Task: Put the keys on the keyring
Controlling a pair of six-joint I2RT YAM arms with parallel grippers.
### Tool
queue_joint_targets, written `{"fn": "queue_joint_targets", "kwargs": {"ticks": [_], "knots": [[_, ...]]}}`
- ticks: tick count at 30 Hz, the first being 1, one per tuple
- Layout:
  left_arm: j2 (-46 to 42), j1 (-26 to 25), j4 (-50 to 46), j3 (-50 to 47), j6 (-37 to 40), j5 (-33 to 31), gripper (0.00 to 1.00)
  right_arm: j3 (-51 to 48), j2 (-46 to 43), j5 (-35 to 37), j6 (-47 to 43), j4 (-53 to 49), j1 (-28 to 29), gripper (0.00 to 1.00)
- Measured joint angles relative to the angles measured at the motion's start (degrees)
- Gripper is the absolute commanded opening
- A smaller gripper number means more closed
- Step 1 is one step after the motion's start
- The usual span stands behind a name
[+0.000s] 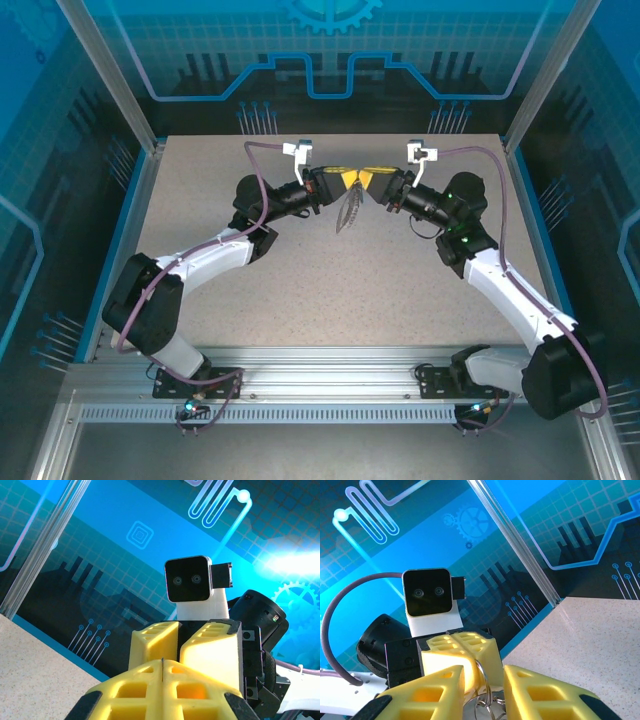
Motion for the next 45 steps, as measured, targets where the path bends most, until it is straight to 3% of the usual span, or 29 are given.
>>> {"fn": "queue_joint_targets", "kwargs": {"ticks": [7, 16, 24, 27, 31, 45], "knots": [[0.0, 0.0, 0.0, 0.0, 0.0, -0.1, 0.00, 0.0, 0.9, -0.2, 0.3, 0.5, 0.0, 0.26], [0.3, 0.0, -0.1, 0.0, 0.0, -0.7, 0.00, -1.4, 1.1, -0.7, 1.2, 2.6, 0.2, 0.00], [0.3, 0.0, 0.0, 0.0, 0.0, -1.0, 0.00, -1.6, 1.7, -1.0, 1.4, 4.3, 0.2, 0.00], [0.3, 0.0, -0.2, 0.0, 0.0, -0.9, 0.18, -1.6, 1.7, -1.5, 0.9, 3.9, -0.1, 0.00], [0.2, 0.0, -0.8, 0.0, 0.4, -0.3, 0.33, -0.3, 1.7, -4.4, -1.7, -0.3, -0.2, 0.00], [-4.2, 4.0, -13.1, 1.8, 6.6, 6.0, 0.54, 7.5, 3.2, -13.8, -12.9, -16.0, -5.9, 0.00]]}}
